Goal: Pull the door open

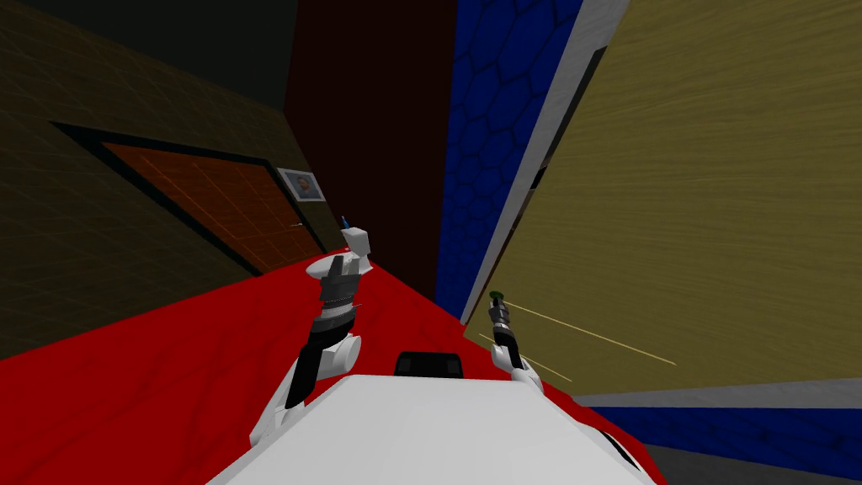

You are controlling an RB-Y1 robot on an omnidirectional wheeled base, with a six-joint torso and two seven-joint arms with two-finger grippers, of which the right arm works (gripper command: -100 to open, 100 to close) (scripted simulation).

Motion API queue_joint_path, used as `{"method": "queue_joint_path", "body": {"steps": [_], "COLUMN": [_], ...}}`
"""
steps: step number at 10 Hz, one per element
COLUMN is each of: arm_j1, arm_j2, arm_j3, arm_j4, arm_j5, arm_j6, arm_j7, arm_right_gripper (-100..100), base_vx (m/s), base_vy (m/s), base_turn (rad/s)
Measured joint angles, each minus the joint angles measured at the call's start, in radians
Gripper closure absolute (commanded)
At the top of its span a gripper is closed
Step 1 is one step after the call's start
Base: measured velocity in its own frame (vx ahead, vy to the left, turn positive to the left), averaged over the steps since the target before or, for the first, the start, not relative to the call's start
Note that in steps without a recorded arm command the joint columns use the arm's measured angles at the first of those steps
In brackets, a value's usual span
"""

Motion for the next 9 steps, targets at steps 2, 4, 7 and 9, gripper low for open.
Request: {"method": "queue_joint_path", "body": {"steps": [2, 4, 7, 9], "arm_j1": [-0.003, -0.005, -0.001, -0.008], "arm_j2": [0.0, -0.001, -0.001, -0.001], "arm_j3": [0.005, 0.009, 0.017, 0.021], "arm_j4": [0.001, 0.002, -0.011, -0.001], "arm_j5": [-0.014, -0.027, -0.052, -0.064], "arm_j6": [-0.001, 0.0, 0.006, 0.001], "arm_j7": [-0.05, -0.096, -0.173, -0.218], "arm_right_gripper": [100, 100, 100, 100], "base_vx": [-0.039, -0.044, -0.04, -0.034], "base_vy": [-0.007, -0.01, -0.011, -0.009], "base_turn": [0.051, 0.07, 0.042, 0.045]}}
